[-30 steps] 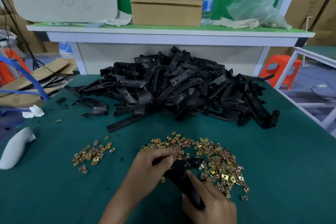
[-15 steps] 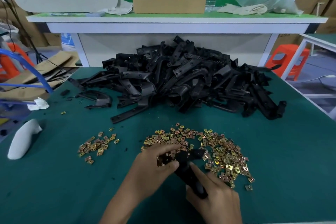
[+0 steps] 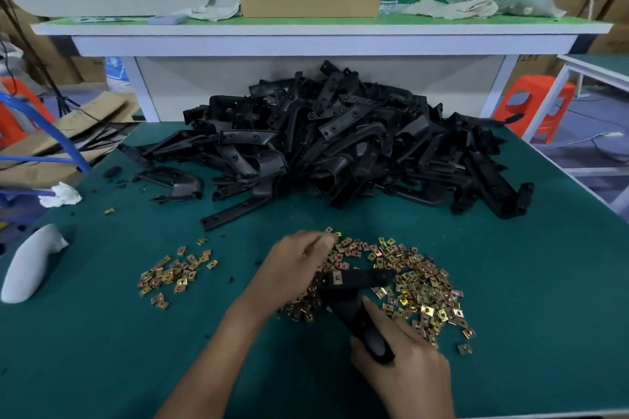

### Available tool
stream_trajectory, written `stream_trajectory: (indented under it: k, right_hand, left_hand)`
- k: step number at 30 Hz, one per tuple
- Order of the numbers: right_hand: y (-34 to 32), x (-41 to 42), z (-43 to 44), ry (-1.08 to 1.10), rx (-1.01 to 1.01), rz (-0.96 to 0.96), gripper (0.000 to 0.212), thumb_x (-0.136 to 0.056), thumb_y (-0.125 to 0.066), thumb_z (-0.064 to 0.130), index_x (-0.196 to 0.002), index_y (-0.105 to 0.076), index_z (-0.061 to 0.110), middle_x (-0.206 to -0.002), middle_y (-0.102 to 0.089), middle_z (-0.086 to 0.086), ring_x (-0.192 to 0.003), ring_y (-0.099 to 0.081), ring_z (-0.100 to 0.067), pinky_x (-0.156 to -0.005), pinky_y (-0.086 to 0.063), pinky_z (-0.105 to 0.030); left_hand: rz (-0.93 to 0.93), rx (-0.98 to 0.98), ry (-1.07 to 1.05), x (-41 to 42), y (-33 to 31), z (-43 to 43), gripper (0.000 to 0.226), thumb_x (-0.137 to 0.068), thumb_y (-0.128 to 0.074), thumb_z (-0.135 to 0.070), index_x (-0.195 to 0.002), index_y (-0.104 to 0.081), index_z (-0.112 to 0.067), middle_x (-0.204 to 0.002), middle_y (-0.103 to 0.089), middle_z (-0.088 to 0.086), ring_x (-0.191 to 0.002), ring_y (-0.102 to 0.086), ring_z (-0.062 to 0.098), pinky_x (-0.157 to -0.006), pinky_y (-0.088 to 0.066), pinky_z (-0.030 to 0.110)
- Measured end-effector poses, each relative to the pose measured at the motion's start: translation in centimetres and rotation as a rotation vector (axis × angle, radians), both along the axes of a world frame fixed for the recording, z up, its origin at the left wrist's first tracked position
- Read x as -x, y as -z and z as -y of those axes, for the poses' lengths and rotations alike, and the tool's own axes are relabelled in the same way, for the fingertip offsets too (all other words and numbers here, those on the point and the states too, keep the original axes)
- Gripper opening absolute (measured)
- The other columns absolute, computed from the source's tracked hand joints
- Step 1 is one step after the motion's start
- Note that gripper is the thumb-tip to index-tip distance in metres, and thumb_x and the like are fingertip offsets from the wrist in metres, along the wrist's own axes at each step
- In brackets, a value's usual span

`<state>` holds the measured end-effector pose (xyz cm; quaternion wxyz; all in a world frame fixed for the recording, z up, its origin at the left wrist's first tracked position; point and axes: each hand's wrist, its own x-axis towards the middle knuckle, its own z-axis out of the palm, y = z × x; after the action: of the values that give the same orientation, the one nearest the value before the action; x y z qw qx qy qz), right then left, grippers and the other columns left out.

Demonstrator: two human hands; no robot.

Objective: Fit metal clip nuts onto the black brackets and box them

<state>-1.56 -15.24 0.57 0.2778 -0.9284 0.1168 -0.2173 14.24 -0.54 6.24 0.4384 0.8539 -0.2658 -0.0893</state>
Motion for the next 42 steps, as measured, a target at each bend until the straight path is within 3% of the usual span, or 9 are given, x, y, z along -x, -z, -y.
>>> stream_trajectory:
  k: [5, 8, 12, 16, 21, 31, 37, 39, 42]
  right_hand:
    - [-0.1, 0.2, 0.0, -0.023, -0.056, -0.028, 0.057, -0.066, -0.061, 0.057, -0.121, -0.072, 0.046, -0.074, -0.060, 0.021, -0.060, -0.059, 0.000, -0.048, -0.048, -0.015]
    - [-0.4, 0.0, 0.1, -0.018, -0.060, -0.031, 0.058, -0.065, -0.061, 0.058, -0.122, -0.072, 0.046, -0.076, -0.061, 0.022, -0.065, -0.059, 0.001, -0.050, -0.047, -0.014]
    - [-0.9, 0.1, 0.1, 0.010, -0.026, -0.016, 0.057, -0.065, -0.061, 0.057, -0.120, -0.073, 0.045, -0.076, -0.063, 0.022, -0.069, -0.060, -0.002, -0.051, -0.049, -0.019]
    - [-1.0, 0.3, 0.0, 0.002, 0.004, -0.029, 0.059, -0.060, -0.074, 0.048, -0.118, -0.075, 0.040, -0.076, -0.067, 0.018, -0.064, -0.067, -0.008, -0.051, -0.051, -0.018]
    - [-1.0, 0.3, 0.0, -0.009, 0.019, -0.031, 0.059, -0.059, -0.077, 0.044, -0.118, -0.077, 0.035, -0.077, -0.069, 0.016, -0.066, -0.069, -0.009, -0.052, -0.053, -0.021]
    - [-0.7, 0.1, -0.2, 0.008, -0.003, 0.005, 0.056, -0.061, -0.076, 0.044, -0.116, -0.077, 0.036, -0.078, -0.069, 0.015, -0.066, -0.069, -0.010, -0.052, -0.053, -0.022]
    - [-0.7, 0.3, 0.1, 0.000, 0.019, -0.005, 0.057, -0.068, -0.063, 0.054, -0.123, -0.072, 0.041, -0.075, -0.061, 0.017, -0.064, -0.061, -0.005, -0.047, -0.045, -0.024]
    - [-0.7, 0.3, 0.1, -0.009, 0.031, -0.011, 0.057, -0.070, -0.060, 0.053, -0.125, -0.072, 0.041, -0.074, -0.061, 0.016, -0.062, -0.062, -0.007, -0.046, -0.043, -0.023]
    - [-0.5, 0.4, 0.2, -0.009, 0.056, -0.009, 0.057, -0.070, -0.060, 0.053, -0.125, -0.072, 0.040, -0.073, -0.061, 0.016, -0.060, -0.062, -0.007, -0.046, -0.040, -0.023]
  left_hand:
    - [0.193, -0.462, -0.170, -5.2, 2.1, 3.3, 0.024, -0.102, -0.051, -0.020, -0.103, -0.075, -0.013, -0.103, -0.069, 0.008, -0.099, -0.064, 0.026, -0.087, -0.054, 0.039]
    - [0.122, -0.516, -0.165, -6.4, 2.3, 4.0, 0.026, -0.097, -0.049, -0.011, -0.093, -0.075, -0.013, -0.097, -0.073, 0.008, -0.095, -0.066, 0.027, -0.085, -0.057, 0.042]
    - [0.105, -0.591, -0.132, -6.2, 2.2, 4.2, 0.024, -0.102, -0.046, -0.017, -0.106, -0.067, -0.005, -0.109, -0.070, 0.015, -0.108, -0.061, 0.032, -0.096, -0.050, 0.045]
    - [0.193, -0.441, -0.173, -4.9, 1.5, 3.2, 0.021, -0.105, -0.041, -0.009, -0.115, -0.058, -0.004, -0.105, -0.068, 0.016, -0.103, -0.061, 0.032, -0.089, -0.050, 0.043]
    - [0.228, -0.191, -0.197, -4.4, 0.8, 1.1, 0.025, -0.106, -0.047, -0.015, -0.115, -0.070, -0.009, -0.109, -0.067, 0.006, -0.102, -0.058, 0.023, -0.087, -0.046, 0.033]
    - [0.030, -0.593, -0.009, -7.6, 1.4, 2.4, 0.012, -0.100, -0.057, -0.018, -0.093, -0.063, -0.026, -0.102, -0.066, -0.005, -0.108, -0.060, 0.021, -0.098, -0.050, 0.039]
    - [0.134, -0.371, -0.121, -6.6, 2.2, 1.9, 0.011, -0.107, -0.042, -0.021, -0.109, -0.053, -0.019, -0.098, -0.065, -0.004, -0.082, -0.060, 0.014, -0.066, -0.044, 0.029]
    - [0.190, -0.328, -0.159, -6.5, 2.2, 1.4, 0.019, -0.106, -0.046, -0.021, -0.119, -0.057, -0.015, -0.106, -0.063, -0.005, -0.094, -0.061, 0.018, -0.076, -0.043, 0.027]
    - [0.164, -0.410, -0.128, -6.7, 2.1, 1.1, 0.016, -0.102, -0.056, -0.026, -0.111, -0.066, -0.017, -0.112, -0.069, -0.001, -0.102, -0.063, 0.018, -0.084, -0.045, 0.027]
